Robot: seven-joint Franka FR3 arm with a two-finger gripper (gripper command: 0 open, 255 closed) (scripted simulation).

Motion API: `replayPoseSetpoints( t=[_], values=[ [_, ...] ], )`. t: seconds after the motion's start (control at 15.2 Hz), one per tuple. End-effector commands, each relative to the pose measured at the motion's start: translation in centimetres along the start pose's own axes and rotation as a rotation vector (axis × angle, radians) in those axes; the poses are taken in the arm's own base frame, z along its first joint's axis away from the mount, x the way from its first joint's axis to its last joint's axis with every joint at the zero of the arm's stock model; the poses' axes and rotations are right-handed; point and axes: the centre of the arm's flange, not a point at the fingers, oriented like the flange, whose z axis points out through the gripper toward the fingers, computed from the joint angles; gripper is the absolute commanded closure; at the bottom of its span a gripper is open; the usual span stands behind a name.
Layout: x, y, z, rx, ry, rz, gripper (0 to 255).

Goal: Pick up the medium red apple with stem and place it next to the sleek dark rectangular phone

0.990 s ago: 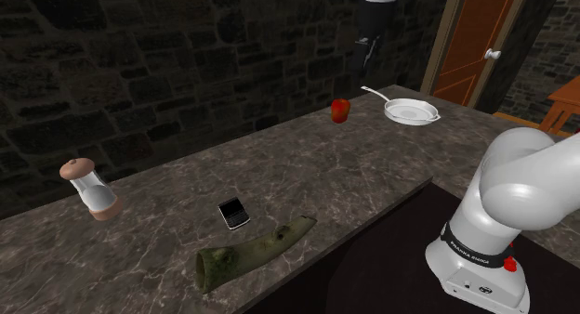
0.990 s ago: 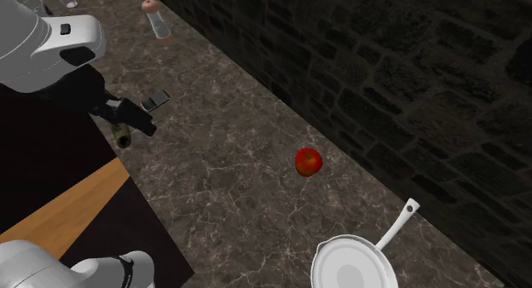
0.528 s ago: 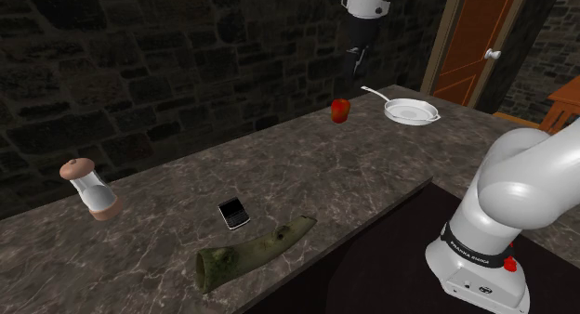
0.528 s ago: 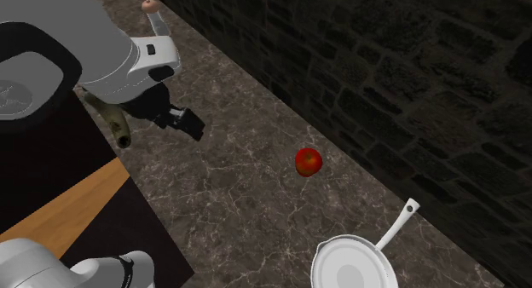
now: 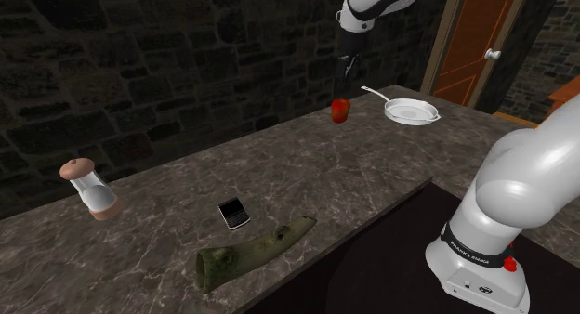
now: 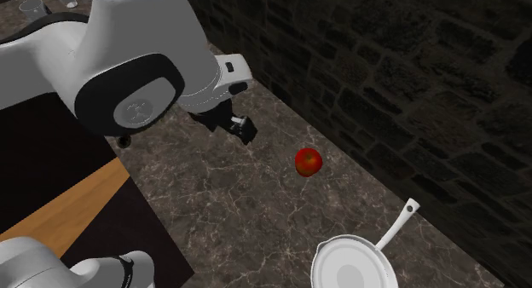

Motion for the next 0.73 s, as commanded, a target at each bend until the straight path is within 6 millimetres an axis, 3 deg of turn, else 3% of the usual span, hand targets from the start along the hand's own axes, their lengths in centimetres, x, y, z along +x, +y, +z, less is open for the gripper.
replayPoseSetpoints(
  t=[0.0, 0.66],
  values=[
    [0.5, 2.1, 1.3, 0.002, -0.001, 0.01, 0],
    [5.4, 12.4, 8.4, 0.015, -0.01, 0.061, 0]
  ],
)
